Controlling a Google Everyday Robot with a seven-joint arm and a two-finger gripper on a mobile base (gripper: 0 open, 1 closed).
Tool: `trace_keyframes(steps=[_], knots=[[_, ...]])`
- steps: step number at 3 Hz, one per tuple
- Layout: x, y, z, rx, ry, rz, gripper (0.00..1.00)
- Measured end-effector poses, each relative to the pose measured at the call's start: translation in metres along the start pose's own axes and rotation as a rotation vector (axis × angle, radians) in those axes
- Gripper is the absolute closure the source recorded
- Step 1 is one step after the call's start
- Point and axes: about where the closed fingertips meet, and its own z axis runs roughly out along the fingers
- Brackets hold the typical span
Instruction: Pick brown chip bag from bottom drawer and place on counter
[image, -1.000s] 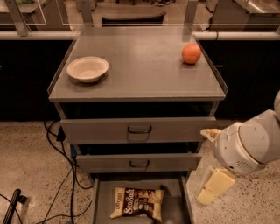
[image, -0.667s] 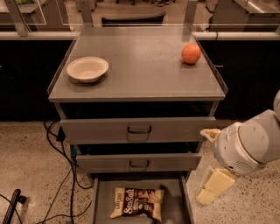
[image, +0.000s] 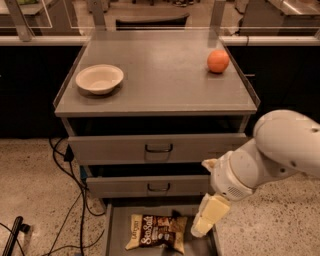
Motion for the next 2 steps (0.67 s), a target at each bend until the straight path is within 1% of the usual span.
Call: trace_keyframes(steps=[1, 2], knots=[[0.0215, -0.0362, 0.0833, 0.032, 0.006, 0.003, 0.00], [0.0216, -0.0361, 0.0835, 0.032, 0.005, 0.003, 0.00]])
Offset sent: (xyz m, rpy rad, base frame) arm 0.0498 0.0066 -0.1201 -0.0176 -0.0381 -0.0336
